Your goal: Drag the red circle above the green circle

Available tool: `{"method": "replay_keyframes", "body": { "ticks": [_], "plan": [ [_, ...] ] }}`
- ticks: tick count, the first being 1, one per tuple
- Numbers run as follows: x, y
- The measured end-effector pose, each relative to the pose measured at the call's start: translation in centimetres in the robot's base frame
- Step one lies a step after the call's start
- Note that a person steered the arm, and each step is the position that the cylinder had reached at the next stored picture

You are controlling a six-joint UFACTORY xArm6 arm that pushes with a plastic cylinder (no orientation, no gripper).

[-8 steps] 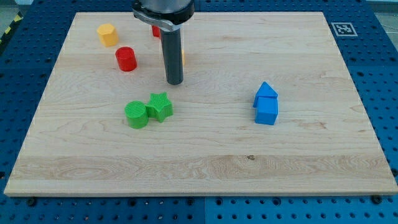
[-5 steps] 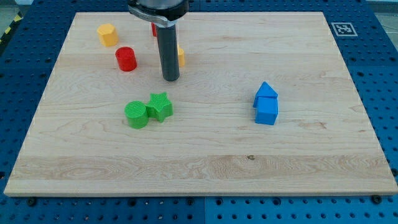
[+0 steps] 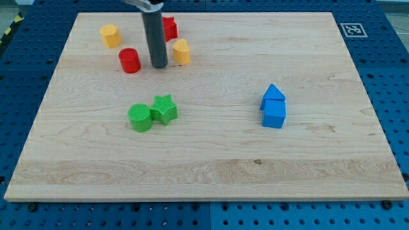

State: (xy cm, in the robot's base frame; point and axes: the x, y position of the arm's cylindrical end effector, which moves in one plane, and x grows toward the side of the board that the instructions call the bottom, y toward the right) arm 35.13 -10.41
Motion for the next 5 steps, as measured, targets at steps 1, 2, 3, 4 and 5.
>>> {"method": "replay_keyframes", "body": {
  "ticks": [1, 2, 3, 4, 5],
  "plan": [
    [-2.6, -0.5],
    [-3.5, -1.1],
    [-3.5, -4.0],
    [-2.5, -4.5],
    [-1.2, -4.5]
  ]
}}
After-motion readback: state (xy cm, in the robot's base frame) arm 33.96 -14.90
